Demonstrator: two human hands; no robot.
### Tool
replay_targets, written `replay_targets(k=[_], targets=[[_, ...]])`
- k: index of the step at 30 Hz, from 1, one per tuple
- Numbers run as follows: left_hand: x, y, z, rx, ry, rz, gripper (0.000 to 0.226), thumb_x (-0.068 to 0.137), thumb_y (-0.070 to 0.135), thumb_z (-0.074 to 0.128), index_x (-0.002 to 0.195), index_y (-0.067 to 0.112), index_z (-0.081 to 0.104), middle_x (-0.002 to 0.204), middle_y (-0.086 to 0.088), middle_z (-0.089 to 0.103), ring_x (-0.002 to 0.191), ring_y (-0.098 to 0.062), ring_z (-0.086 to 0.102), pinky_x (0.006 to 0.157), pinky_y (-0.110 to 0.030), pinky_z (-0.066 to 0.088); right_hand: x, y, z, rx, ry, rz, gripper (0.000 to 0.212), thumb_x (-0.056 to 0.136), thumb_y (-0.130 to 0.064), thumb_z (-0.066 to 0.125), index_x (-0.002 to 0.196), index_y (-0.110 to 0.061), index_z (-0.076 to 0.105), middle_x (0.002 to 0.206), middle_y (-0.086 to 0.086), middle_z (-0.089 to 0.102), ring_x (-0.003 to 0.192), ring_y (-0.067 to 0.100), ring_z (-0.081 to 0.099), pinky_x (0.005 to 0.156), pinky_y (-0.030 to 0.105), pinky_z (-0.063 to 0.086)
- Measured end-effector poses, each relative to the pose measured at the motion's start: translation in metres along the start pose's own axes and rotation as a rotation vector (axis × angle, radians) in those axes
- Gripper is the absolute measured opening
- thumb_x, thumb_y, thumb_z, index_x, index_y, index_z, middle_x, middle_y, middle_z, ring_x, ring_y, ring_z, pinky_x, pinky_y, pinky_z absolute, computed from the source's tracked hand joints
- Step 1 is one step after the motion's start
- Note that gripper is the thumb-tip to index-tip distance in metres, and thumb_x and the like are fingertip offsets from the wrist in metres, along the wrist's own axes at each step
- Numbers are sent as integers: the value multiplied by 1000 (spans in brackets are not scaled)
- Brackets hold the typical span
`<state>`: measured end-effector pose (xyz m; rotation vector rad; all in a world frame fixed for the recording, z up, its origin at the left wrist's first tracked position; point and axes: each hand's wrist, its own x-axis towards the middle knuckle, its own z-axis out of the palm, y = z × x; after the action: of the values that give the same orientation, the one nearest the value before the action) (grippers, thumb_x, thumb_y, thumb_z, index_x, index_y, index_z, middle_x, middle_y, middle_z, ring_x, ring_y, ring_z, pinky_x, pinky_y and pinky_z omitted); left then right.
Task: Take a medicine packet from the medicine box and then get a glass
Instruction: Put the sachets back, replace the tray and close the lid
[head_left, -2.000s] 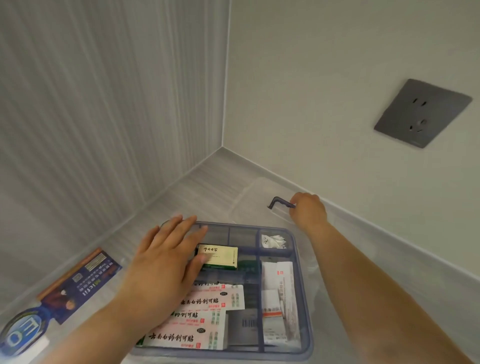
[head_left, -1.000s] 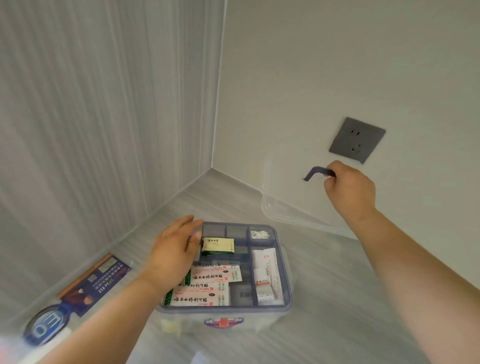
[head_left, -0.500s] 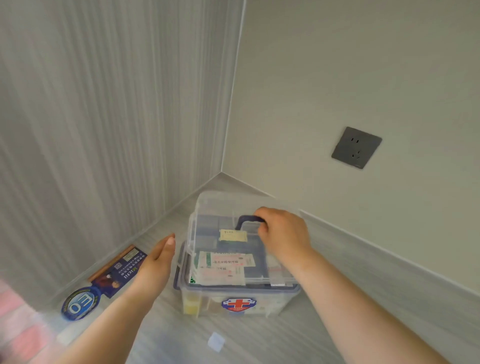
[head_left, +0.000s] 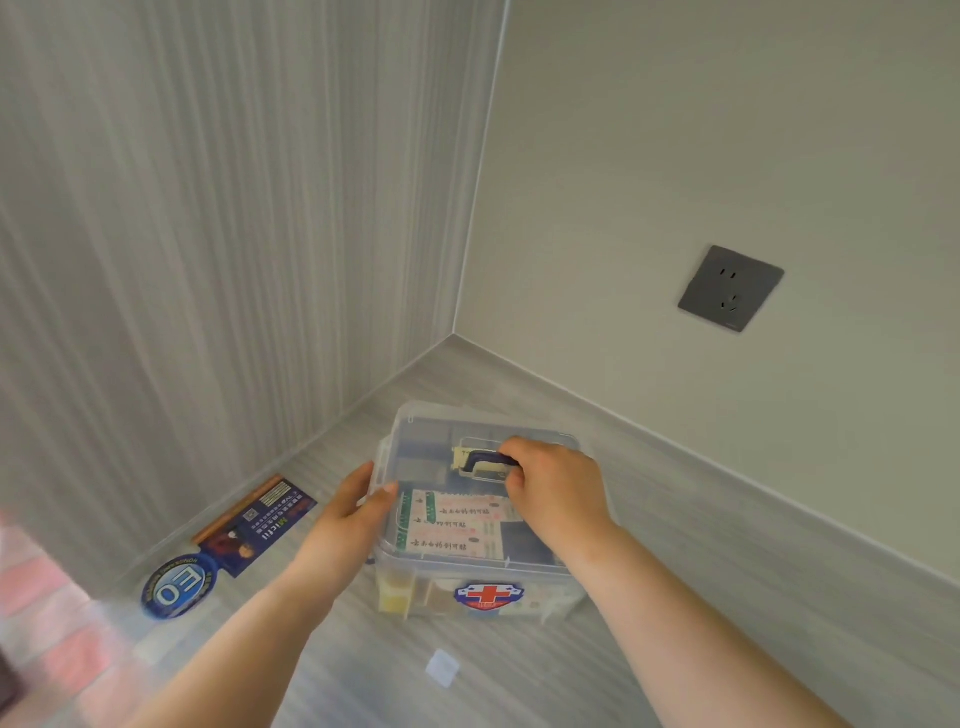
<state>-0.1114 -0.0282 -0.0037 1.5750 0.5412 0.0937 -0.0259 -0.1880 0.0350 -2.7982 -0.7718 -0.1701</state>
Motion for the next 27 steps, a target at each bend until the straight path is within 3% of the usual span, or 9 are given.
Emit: replay_targets(k=[6,14,17,19,23,27], targets=[[-3,-2,5,-7,26,20,34,92,19,41,125,27,41,81,25,49,72,11,42,58,-12,32,-2,-1,1,-1,-11,-4,28,87,-11,40,109,-18,58,107,4,69,96,24,60,72,30,45],[1,-9,7,4,36,-12,38,92,15,38,129,22,37,86,15,54,72,6,44,61,-19,34,6,-2,6,11,-21,-64,27,89,-10,41,108,-15,60,104,7,70,92,26,62,69,28,45],[2,-9,9,27,29,-3,43,93,17,36,135,26,27,104,8,49,85,-9,48,80,-24,34,11,-1,9,1,-24,-73,26,89,-9,42,106,-14,61,104,7,70,93,25,62,67,25,39],[1,-11,10,3,35,5,44,94,18,36,135,28,25,112,6,44,95,-11,42,85,-27,30,11,1,10,5,-38,-81,28,88,-9,42,107,-17,61,106,5,69,95,24,61,71,27,44],[3,-14,10,3,27,28,45,93,19,36,136,29,25,110,5,45,87,-8,46,85,-27,31,12,5,12,54,-33,-93,33,88,-9,41,115,-19,58,114,3,66,103,22,57,81,29,46],[4,-16,10,15,20,35,45,94,21,36,136,29,24,110,4,45,94,-12,44,84,-26,34,2,9,15,253,22,-85,47,87,-9,46,133,-18,40,137,2,49,125,19,43,102,26,35]])
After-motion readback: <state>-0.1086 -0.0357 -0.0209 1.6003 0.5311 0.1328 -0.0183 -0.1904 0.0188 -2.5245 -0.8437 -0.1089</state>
